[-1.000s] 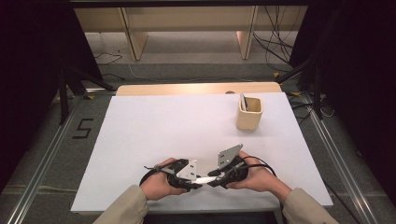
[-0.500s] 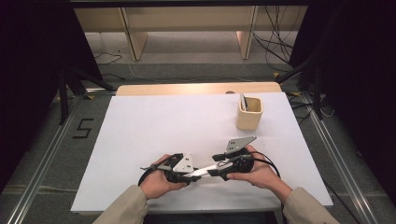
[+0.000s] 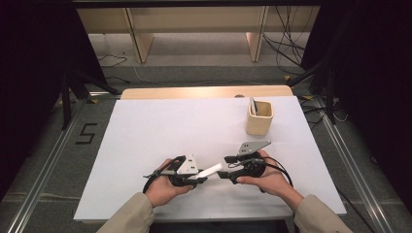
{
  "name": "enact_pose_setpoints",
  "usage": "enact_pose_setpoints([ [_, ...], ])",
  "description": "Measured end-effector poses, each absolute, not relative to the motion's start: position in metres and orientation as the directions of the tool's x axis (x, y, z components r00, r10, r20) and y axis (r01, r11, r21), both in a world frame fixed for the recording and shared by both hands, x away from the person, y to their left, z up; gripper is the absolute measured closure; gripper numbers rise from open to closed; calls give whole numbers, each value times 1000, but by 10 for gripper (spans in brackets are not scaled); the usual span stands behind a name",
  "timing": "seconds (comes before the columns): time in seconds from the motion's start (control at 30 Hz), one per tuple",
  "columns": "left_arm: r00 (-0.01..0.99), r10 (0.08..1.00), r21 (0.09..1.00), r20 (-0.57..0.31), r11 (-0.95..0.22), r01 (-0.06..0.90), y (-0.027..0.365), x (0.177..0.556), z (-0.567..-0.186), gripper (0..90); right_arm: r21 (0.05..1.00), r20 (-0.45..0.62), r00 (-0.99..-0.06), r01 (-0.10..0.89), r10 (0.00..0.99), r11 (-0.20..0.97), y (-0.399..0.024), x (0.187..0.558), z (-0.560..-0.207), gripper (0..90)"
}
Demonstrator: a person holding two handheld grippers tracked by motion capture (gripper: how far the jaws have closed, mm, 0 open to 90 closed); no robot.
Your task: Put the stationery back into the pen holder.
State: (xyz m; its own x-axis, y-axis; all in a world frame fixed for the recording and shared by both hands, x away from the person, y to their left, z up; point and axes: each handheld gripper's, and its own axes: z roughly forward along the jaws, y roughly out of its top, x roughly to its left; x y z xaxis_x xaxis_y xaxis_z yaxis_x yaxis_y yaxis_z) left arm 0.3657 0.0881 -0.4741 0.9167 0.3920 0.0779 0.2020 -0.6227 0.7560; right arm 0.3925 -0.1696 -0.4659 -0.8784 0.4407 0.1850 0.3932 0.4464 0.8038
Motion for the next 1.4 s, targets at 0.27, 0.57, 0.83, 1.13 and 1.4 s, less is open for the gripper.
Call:
enact_pose_setpoints([
  [0.27, 884, 464, 791, 56, -561, 244, 87, 366, -473, 707, 800, 223, -859, 431, 460, 418, -169, 394, -470, 340],
  [0.57, 860, 507, 810, 50, -525, 262, 80, 366, -477, 706, 790, 312, -827, 500, 468, 355, -167, 396, -474, 346],
  [0.83, 861, 504, 813, 68, -528, 245, 74, 364, -479, 706, 774, 374, -802, 546, 465, 321, -167, 398, -475, 357],
  [1.13, 861, 503, 815, 77, -529, 236, 73, 364, -481, 706, 762, 423, -780, 582, 461, 285, -168, 403, -476, 383],
  [1.4, 862, 501, 815, 80, -530, 233, 72, 362, -482, 706, 753, 455, -760, 606, 464, 255, -169, 406, -477, 406],
])
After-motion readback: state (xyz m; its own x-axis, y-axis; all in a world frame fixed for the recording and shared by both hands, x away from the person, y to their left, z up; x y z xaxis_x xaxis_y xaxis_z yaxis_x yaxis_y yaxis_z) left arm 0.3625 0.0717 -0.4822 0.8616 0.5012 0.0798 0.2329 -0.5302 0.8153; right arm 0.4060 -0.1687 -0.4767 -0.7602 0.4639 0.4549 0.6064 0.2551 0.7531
